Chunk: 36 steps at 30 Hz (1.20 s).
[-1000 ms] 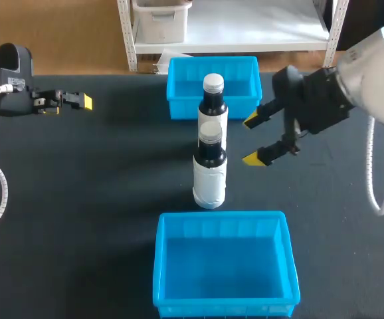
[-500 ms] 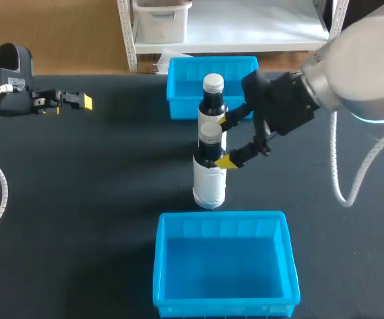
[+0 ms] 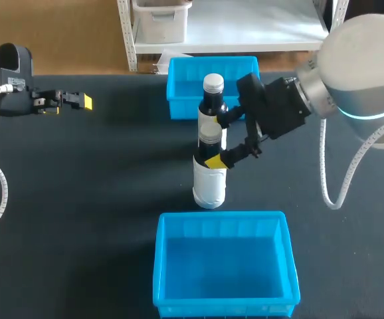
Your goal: Pick up the bottle, and place it in the far bin if it is heavy, or in the near bin if it is light.
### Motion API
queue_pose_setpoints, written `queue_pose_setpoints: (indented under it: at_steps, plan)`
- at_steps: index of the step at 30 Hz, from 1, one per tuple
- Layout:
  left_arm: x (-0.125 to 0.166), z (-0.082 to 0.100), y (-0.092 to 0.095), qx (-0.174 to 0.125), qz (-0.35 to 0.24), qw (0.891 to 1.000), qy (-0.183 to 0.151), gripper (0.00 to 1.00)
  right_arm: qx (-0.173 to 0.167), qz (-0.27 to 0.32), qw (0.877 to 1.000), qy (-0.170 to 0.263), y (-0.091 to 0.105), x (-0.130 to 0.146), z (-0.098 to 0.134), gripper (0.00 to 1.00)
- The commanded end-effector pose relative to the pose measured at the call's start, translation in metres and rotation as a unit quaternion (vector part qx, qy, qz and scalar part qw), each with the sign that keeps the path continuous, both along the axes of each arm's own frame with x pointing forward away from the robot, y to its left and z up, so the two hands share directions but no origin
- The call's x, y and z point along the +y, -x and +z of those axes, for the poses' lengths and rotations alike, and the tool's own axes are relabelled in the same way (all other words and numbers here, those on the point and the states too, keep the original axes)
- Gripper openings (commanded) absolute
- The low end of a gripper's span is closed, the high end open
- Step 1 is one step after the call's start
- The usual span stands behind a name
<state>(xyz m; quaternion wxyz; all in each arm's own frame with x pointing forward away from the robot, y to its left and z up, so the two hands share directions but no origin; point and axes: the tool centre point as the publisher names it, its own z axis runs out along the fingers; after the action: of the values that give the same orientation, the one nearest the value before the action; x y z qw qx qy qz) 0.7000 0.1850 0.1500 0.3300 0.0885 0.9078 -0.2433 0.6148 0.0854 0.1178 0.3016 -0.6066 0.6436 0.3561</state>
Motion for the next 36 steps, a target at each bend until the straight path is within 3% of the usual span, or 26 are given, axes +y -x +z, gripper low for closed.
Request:
queue_pose_setpoints:
  at_steps: [1, 36]
  plan:
    - [0.0000, 0.0000, 0.0000, 0.000, 0.000, 1.000, 0.000, 1.00, 0.000, -0.001, 1.000, -0.007, -0.0005, 0.0004, -0.0022, 1.00]
    - [0.0000, 0.0000, 0.0000, 0.000, 0.000, 1.000, 0.000, 1.00, -0.005, -0.003, 1.000, -0.023, -0.0015, 0.0048, -0.0005, 1.00]
